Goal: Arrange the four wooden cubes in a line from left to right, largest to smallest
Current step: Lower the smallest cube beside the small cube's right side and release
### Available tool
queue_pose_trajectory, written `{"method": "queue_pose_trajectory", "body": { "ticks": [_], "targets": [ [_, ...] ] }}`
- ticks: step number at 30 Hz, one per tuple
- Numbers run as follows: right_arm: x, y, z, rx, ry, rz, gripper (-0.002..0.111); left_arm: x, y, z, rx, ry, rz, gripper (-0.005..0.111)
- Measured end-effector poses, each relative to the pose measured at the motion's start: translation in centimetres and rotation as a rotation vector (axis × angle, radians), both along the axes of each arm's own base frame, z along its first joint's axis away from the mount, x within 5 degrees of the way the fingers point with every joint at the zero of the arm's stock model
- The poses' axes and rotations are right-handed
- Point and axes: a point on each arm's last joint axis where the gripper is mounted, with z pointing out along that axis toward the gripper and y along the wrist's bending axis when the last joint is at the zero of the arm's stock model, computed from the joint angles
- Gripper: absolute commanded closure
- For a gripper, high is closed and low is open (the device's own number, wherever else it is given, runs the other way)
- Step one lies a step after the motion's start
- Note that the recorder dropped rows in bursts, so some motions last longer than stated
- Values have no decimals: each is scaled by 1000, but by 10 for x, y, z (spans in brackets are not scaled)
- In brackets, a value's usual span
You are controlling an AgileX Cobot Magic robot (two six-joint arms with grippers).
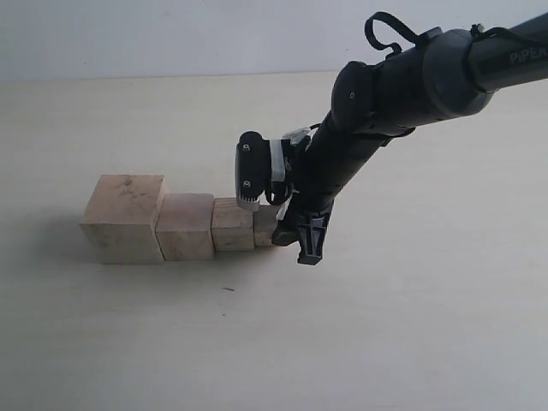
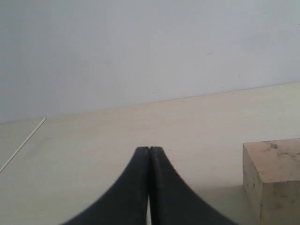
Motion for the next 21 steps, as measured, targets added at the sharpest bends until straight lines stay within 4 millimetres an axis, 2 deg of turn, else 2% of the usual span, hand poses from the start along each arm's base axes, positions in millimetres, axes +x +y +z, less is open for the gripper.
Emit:
{"method": "queue_pose_trajectory", "body": {
  "ticks": [9,21],
  "targets": [
    [0,1,0,13,6,-17,64,0,0,0,0,0,0,107],
    [-3,0,-8,-13,51,-6,42,0,0,0,0,0,0,107]
  ]
}}
